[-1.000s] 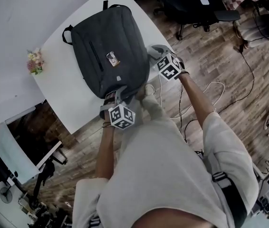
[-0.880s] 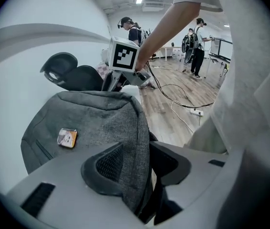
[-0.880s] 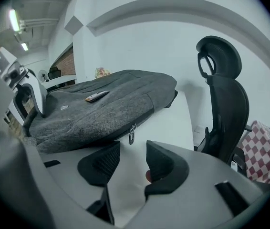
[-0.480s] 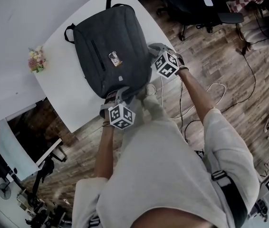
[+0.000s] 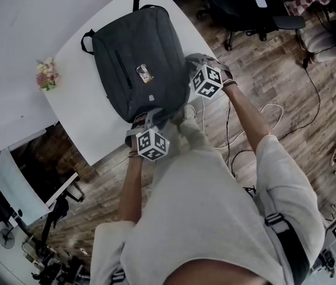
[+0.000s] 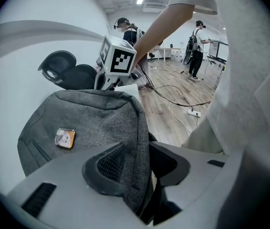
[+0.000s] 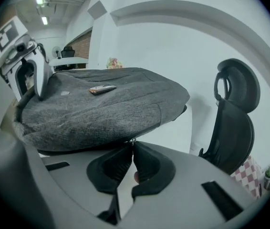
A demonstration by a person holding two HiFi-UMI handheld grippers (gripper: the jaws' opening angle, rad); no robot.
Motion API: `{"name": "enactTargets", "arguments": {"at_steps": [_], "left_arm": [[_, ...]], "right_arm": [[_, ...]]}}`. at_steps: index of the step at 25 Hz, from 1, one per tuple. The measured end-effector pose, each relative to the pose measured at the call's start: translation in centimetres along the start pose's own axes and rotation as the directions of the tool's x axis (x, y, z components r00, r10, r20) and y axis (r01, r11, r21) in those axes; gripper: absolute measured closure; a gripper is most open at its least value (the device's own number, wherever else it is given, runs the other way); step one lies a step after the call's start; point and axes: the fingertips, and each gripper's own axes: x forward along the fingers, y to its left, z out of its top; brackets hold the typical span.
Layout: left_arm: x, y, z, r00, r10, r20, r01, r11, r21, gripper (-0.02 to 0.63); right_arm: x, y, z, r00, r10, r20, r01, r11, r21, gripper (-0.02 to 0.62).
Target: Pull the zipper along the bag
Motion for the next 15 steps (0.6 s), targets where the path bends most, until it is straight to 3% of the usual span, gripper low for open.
{"name": "enactTargets", "arguments": {"at_steps": [7,15], "left_arm": [[-0.1,0.3,0.0,1.0,0.012,0.003,-0.012,1.0,-0.028,0.447],[0.2,0.6,0.0,0.999,0.032,0.01,-0.031,0.997,-0.075,0.457]], "right_arm": [[-0.5,-0.1,-0.5,0.991,-0.058,-0.117,0.036,0.983,-0.181,0.574],[-0.9,0.8,-1.2,0.983,-0.047,-0.177,0.014,0.983,-0.182,0.575]]}}
